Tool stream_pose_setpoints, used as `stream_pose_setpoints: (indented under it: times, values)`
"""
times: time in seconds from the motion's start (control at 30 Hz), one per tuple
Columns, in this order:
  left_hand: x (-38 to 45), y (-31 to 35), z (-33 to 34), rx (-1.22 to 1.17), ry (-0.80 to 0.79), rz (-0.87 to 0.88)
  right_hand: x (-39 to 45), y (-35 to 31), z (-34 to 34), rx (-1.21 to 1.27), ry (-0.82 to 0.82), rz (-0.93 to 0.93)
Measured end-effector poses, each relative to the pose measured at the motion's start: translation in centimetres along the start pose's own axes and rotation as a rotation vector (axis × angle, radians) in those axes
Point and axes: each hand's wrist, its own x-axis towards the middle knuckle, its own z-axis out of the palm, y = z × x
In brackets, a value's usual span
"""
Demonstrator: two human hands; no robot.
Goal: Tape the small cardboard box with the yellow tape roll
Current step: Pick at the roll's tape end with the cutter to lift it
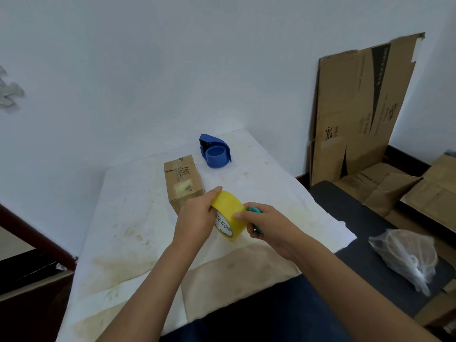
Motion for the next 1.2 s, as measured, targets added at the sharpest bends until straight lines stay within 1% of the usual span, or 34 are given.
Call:
stream_pose_setpoints:
  times: [0.1, 0.17, 0.23, 0.37, 0.47, 0.53, 0.6, 0.67, 0.73, 0.77, 0.87, 0.9, 0.93, 1.0, 1.07, 1.1, 1.2]
  values:
    - [-0.3, 0.4, -0.2, 0.147, 0.046, 0.114, 0.1, -0.1, 0.3, -0.008, 0.062, 0.016]
    - [-0.3, 0.5, -0.3, 0.161, 0.044, 0.120, 0.1, -0.1, 0.4, 0.005, 0.084, 0.015]
    - [-0.3, 0.3, -0.5, 0.114, 0.039, 0.082, 0.2, -0.1, 0.6, -0.003, 0.103, 0.009]
    - [-0.2, 0.1, -0.7, -0.047, 0.027, -0.008, 0.3, -0.1, 0.6, -0.042, 0.070, -0.031]
    - [-0.1, -0.3, -0.6, -0.141, -0.024, -0.051, 0.2, -0.1, 0.2, -0.088, 0.067, -0.047]
    - [0.0, -0.8, -0.3, -0.299, -0.057, -0.096, 0.1, -0.2, 0.0, -0.107, 0.061, -0.054]
    - [-0.1, -1.0, 0.0, -0.517, -0.078, -0.193, -0.1, -0.4, -0.3, -0.075, 0.027, -0.058]
    - [-0.5, -0.8, 0.3, -0.662, -0.100, -0.282, -0.3, -0.5, -0.4, -0.020, -0.005, -0.047]
    - [-0.8, -0.6, 0.5, -0.724, -0.189, -0.275, -0.3, -0.6, -0.6, 0.008, 0.028, -0.033]
    - [-1.1, -0.5, 0.4, -0.738, -0.275, -0.234, -0.3, -0.5, -0.7, 0.002, 0.065, -0.028]
    - [-1.7, 0.0, -0.8, -0.728, -0.566, -0.113, -0.3, 0.1, -1.3, -0.156, 0.169, -0.034]
    - [-1.7, 0.2, -1.4, -0.699, -0.630, -0.082, -0.2, 0.4, -1.4, -0.230, 0.193, -0.038]
    - [-1.8, 0.5, -1.8, -0.644, -0.659, -0.056, -0.1, 0.6, -1.5, -0.293, 0.214, -0.047]
    - [-1.4, 1.1, -2.0, -0.482, -0.601, -0.022, 0.0, 0.9, -1.4, -0.377, 0.250, -0.086]
    - [-1.0, 1.8, -1.7, -0.369, -0.548, -0.041, 0.0, 0.6, -1.1, -0.434, 0.290, -0.105]
    - [-0.9, 2.1, -1.6, -0.377, -0.562, -0.064, -0.1, 0.4, -0.9, -0.469, 0.315, -0.107]
    - [-0.9, 2.1, -1.6, -0.498, -0.642, -0.092, -0.3, -0.2, -0.9, -0.550, 0.373, -0.155]
